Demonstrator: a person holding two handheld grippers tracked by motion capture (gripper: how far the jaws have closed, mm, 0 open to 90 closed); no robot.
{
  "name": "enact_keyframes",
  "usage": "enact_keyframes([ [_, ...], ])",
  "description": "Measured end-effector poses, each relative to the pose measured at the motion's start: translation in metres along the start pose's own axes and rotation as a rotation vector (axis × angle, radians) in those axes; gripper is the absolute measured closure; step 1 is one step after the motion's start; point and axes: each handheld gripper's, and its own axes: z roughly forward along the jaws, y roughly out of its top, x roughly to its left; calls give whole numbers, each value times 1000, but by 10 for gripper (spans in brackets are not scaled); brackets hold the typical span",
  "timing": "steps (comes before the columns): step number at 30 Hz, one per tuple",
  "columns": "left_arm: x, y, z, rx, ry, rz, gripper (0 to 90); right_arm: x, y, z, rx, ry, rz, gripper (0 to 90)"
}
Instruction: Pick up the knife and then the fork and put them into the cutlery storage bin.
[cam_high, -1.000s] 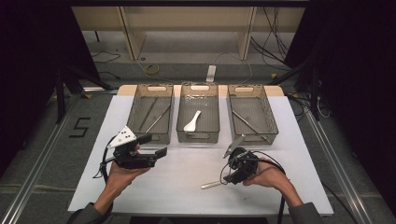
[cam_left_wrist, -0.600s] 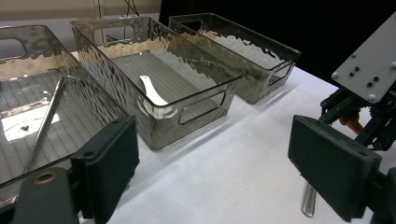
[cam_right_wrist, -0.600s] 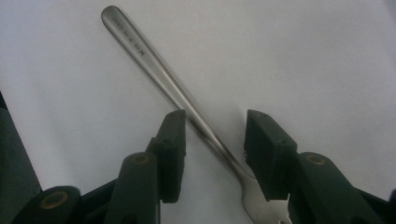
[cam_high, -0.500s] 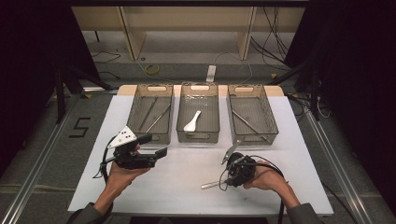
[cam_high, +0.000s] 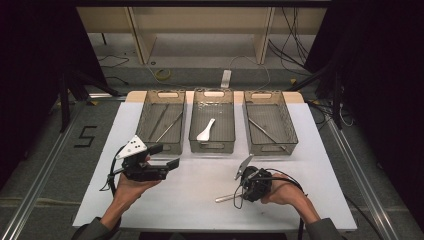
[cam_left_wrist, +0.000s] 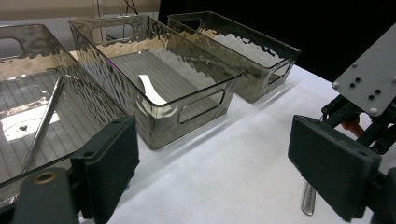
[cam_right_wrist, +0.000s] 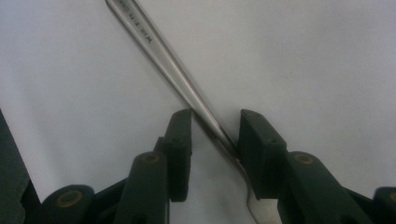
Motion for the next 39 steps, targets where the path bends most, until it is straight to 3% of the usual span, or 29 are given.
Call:
enact_keyframes([
  [9, 0, 0, 0, 1, 1, -1, 158, 3, 1, 0, 6, -7, -38, 708],
  [25, 0, 0, 0, 0, 1, -1, 158, 5, 3, 0, 17, 10, -59, 809],
  [39, 0, 0, 0, -1, 1, -1, 158, 7, 6, 0, 35, 17, -35, 847],
])
